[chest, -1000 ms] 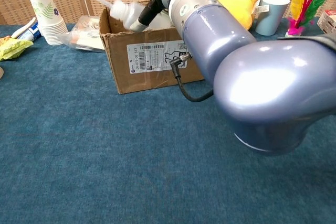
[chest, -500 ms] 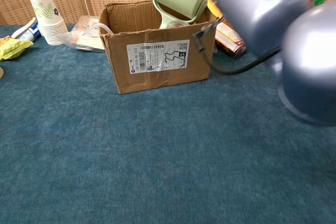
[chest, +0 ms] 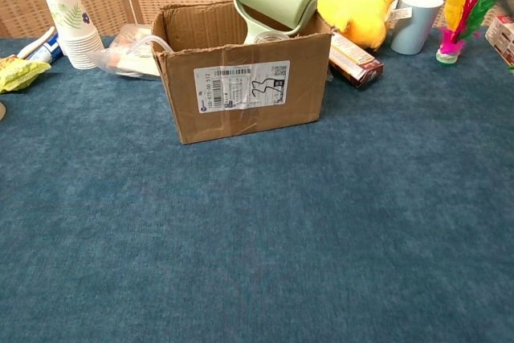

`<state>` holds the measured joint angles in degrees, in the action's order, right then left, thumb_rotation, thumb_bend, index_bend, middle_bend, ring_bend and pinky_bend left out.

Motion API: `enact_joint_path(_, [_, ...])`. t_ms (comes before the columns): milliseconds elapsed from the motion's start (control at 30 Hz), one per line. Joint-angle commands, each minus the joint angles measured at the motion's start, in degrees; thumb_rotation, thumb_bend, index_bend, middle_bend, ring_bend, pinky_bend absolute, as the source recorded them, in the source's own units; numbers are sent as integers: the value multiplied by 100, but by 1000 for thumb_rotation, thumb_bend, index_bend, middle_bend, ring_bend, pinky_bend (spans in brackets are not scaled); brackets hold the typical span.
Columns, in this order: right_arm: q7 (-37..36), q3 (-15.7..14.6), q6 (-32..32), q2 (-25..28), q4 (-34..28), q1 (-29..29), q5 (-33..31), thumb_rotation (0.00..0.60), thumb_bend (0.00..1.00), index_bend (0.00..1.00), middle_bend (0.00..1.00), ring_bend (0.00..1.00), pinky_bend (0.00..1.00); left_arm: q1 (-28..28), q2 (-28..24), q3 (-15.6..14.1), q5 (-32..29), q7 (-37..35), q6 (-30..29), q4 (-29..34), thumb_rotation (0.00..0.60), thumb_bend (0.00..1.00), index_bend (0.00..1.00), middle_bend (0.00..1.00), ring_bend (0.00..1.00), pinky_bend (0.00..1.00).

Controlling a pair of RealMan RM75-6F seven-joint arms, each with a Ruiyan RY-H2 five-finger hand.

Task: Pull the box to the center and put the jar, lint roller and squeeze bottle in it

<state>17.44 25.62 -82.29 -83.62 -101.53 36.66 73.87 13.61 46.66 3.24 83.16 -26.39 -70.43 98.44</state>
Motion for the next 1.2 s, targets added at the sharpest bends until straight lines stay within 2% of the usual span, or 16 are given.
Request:
enact_joint_path(33, [-258, -385, -269, 355, -17, -435, 331, 600, 0, 144, 20, 0, 45, -43, 1, -21, 27, 110, -79, 77, 600, 50, 0, 0, 0, 88])
enact_joint_path(167, [-346, -775, -411, 697, 63, -819, 600, 600, 0, 151, 17, 0, 45, -158, 12, -44, 32, 374, -285, 202, 600, 50, 0, 0, 0, 85])
enact_joint_path(333, [-15, -1331, -595, 1086, 240, -1362, 756, 600, 0, 174, 1, 0, 8, -324, 119, -71, -31, 816, -553, 280, 600, 50, 0, 0, 0, 81])
enact_joint_path(467, [172, -1642, -738, 1257, 256, -1770, 658, 600, 0, 170, 0, 0, 0, -482, 285, -127, -19, 1066, -781, 225, 600, 50, 0, 0, 0, 78])
enact_joint_path(633, [50, -1940, -1044, 1232, 439, -2218, 737, 600, 0, 165, 0, 0, 0, -693, 438, -209, 99, 1156, -1093, 127, 600, 50, 0, 0, 0, 75])
enact_joint_path(800, [25, -2091, -1347, 1178, 682, -2625, 707, 600, 0, 166, 0, 0, 0, -926, 556, -328, 138, 1347, -1326, 79, 600, 50, 0, 0, 0, 72])
enact_joint_path(1200, [-267, -2091, -1441, 1353, 691, -2999, 726, 600, 0, 137, 0, 0, 0, -1086, 645, -359, 217, 1364, -1491, 60, 600, 50, 0, 0, 0, 65])
